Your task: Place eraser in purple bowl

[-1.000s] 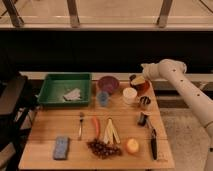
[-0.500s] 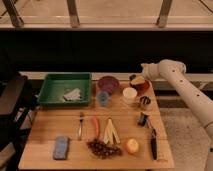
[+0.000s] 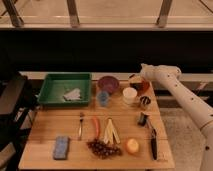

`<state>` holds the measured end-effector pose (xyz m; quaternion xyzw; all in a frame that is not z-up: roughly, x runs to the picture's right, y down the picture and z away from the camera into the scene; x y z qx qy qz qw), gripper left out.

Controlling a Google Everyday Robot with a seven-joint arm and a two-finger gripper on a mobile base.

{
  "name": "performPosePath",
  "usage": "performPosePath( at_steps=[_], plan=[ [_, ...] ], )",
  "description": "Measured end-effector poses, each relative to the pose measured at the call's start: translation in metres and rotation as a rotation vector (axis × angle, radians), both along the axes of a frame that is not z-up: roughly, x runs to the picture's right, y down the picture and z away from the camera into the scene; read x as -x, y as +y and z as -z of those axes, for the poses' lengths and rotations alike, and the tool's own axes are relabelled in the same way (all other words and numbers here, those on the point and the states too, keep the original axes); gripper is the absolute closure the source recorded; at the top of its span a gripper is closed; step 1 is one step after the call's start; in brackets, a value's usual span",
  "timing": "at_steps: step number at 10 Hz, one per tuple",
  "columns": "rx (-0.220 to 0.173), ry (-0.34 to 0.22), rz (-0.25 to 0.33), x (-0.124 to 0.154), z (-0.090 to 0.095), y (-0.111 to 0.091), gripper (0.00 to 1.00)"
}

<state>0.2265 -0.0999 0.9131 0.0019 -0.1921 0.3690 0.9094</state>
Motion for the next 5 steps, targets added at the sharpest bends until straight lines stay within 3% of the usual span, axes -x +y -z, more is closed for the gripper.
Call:
performPosePath(
  at_steps=[5],
  plan=[
    [0.051,-0.027,-0.069,-0.008,-0.025,0.007,0.20]
  ],
)
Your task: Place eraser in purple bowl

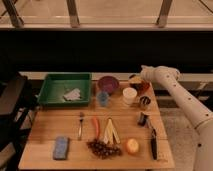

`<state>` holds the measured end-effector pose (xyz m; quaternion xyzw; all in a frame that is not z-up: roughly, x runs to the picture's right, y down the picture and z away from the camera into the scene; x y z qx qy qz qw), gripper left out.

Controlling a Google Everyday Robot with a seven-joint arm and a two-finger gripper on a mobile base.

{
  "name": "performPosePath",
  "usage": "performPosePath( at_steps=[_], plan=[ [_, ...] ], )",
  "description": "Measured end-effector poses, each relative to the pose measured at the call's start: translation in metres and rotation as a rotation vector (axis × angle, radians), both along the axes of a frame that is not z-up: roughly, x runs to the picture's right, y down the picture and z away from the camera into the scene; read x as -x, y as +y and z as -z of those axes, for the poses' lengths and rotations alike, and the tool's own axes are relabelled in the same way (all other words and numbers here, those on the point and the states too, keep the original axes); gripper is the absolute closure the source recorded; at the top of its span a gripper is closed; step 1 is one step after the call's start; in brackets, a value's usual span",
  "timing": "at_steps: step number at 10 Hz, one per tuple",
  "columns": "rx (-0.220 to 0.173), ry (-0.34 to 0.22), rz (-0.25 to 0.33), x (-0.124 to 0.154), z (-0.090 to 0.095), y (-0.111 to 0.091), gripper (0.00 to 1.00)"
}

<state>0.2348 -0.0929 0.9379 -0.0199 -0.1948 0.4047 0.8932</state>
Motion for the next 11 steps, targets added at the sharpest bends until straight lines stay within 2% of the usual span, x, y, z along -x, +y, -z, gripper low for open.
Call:
performPosePath(
  at_steps=[3,6,9,10,11],
  plan=[
    [0.036,-0.019,-0.010,-0.001,-0.011,0.005,0.20],
    [0.092,-0.037,-0.008,0.002,-0.029,0.020,0.20],
    [0.130,-0.057,-0.015,0.005,-0.039,0.029,0.20],
    [0.145,-0.069,-0.016,0.006,-0.042,0.032,0.24],
    [0.153,-0.080,-0.023,0.007,-0.044,0.032,0.33]
  ],
)
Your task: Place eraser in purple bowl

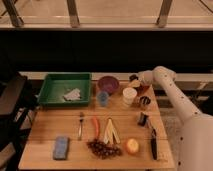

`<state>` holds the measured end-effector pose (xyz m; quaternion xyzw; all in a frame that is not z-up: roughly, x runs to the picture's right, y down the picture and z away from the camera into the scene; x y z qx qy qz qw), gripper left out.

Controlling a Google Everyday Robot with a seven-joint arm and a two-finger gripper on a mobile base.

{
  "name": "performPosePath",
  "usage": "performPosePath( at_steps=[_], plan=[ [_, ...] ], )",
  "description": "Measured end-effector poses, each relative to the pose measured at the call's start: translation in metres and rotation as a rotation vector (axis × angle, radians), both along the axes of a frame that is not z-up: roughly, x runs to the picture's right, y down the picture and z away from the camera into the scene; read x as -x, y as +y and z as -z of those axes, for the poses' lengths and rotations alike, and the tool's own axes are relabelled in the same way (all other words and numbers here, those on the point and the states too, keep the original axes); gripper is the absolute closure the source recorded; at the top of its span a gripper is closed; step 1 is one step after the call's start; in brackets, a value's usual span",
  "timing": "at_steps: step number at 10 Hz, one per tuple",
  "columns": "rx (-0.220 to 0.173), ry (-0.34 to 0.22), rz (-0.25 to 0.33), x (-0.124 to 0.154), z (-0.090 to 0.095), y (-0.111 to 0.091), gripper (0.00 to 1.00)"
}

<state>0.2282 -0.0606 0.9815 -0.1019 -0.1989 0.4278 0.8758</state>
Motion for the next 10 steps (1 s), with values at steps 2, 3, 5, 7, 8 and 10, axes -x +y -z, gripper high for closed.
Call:
performPosePath(
  at_steps=[2,3,5,7,8,10],
  plan=[
    [0.012,-0.021,-0.011,0.004,-0.003,0.000,0.51],
    [0.015,-0.033,-0.011,0.009,-0.005,-0.001,0.61],
    [0.020,-0.048,-0.014,0.010,-0.006,0.000,0.84],
    [0.015,-0.059,-0.015,0.013,-0.004,-0.002,0.99],
    [0.005,-0.064,-0.013,0.015,-0.001,-0.006,1.00],
    [-0.032,-0.076,-0.008,0.017,0.017,-0.021,1.00]
  ],
)
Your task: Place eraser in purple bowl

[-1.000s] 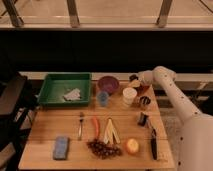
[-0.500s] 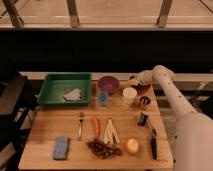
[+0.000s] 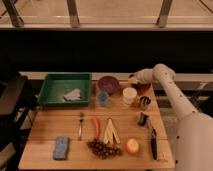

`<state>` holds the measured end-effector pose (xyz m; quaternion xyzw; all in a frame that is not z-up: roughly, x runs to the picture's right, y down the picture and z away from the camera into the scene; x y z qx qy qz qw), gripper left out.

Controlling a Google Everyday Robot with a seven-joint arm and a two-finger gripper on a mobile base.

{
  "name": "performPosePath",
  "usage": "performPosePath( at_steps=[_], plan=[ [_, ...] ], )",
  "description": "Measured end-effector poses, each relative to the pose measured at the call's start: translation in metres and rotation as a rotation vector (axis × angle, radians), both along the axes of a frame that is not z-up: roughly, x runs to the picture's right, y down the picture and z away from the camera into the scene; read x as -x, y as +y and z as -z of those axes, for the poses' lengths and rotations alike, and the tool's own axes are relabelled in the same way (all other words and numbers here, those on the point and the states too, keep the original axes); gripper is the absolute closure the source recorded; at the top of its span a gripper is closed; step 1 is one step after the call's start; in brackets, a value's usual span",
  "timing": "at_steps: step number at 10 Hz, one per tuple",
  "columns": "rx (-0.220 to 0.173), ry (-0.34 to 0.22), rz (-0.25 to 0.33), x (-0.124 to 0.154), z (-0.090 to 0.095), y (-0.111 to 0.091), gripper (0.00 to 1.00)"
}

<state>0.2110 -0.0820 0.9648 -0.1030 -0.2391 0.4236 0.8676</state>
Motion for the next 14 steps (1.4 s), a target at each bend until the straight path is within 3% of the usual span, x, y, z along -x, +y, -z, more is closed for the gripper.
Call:
performPosePath(
  at_steps=[2,5,10,14],
  plan=[
    [-0.043,-0.019,0.013,0.005,0.018,-0.015,1.00],
    [-0.091,-0.087,0.059,0.037,0.038,-0.027,1.00],
    [-0.125,-0.296,0.158,0.135,0.063,-0.030,1.00],
    [-0.134,-0.452,0.227,0.191,0.080,-0.025,0.98]
  ],
)
